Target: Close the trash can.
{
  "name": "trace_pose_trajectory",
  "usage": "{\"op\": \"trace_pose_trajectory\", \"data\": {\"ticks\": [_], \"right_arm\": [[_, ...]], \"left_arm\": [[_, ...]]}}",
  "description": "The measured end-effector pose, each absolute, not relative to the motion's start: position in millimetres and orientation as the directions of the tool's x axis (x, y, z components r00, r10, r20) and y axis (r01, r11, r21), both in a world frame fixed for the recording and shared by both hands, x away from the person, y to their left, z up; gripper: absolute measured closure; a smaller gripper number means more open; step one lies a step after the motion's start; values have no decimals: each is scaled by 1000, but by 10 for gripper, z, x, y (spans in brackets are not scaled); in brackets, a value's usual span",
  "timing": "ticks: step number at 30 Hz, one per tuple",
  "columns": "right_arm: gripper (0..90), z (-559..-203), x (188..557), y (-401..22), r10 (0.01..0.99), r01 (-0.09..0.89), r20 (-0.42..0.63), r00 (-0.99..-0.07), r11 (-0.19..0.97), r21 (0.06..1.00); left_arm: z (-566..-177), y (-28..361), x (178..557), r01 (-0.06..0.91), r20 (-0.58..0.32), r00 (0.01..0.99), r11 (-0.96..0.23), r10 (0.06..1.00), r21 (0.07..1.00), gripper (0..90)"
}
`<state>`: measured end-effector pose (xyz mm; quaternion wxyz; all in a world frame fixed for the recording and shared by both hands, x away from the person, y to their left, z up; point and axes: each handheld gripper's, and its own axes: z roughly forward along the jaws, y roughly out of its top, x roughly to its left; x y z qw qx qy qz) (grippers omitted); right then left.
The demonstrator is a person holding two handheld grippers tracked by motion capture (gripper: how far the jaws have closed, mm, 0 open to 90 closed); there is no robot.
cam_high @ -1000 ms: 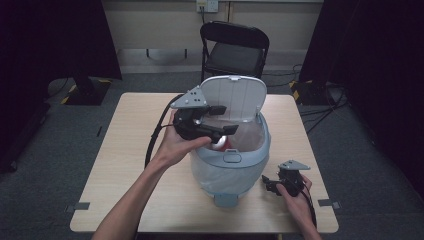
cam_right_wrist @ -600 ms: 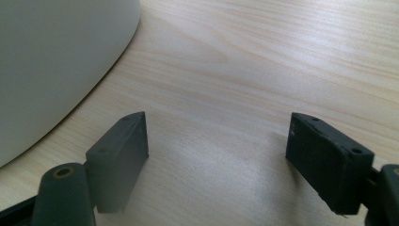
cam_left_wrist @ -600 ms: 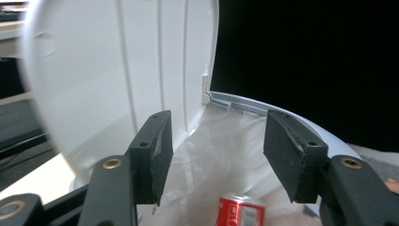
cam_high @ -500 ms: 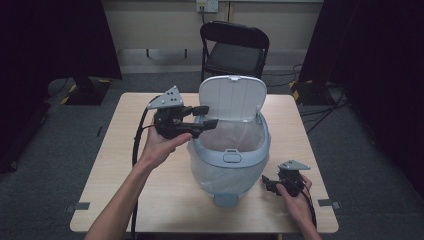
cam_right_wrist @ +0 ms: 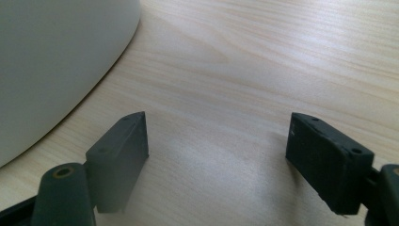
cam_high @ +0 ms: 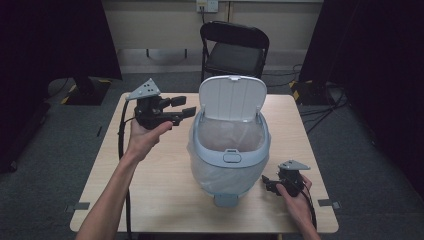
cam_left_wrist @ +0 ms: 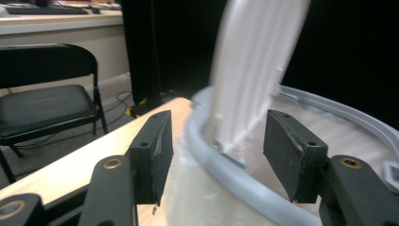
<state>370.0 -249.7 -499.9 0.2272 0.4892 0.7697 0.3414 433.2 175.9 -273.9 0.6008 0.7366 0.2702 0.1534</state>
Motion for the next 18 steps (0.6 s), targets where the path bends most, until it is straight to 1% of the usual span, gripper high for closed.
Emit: {"op": "trace_pose_trajectory", "data": {"ticks": [3,6,9,12,14,15,18], "right_arm": [[204,-4999,3700,-2497,908,598,-15,-418,288,748],[204,-4999,3700,-2497,908,598,-16,-418,288,748],[204,-4999,3700,-2497,908,598,-16,-418,288,748],[204,-4999,3700,-2497,908,598,-16,-418,288,748],[204,-4999,3700,-2497,908,598,-16,-418,288,748],[204,-4999,3700,-2497,908,598,-16,-418,288,748],[204,-4999,3700,-2497,908,598,-16,-418,288,748]], "left_arm": [[-2716,1780,4367,218,-113,800,-111,590,970,375],[-2675,1792,4417,204,-109,779,-85,617,975,340],[-2635,1786,4565,220,-106,741,-90,663,971,308],[-2614,1790,4703,231,-127,724,-65,678,971,281],[-2614,1783,4741,223,-123,720,-59,683,973,274],[-2617,1759,4818,232,-134,713,-51,688,971,260],[-2608,1692,4918,244,-141,712,-55,688,968,258]]}}
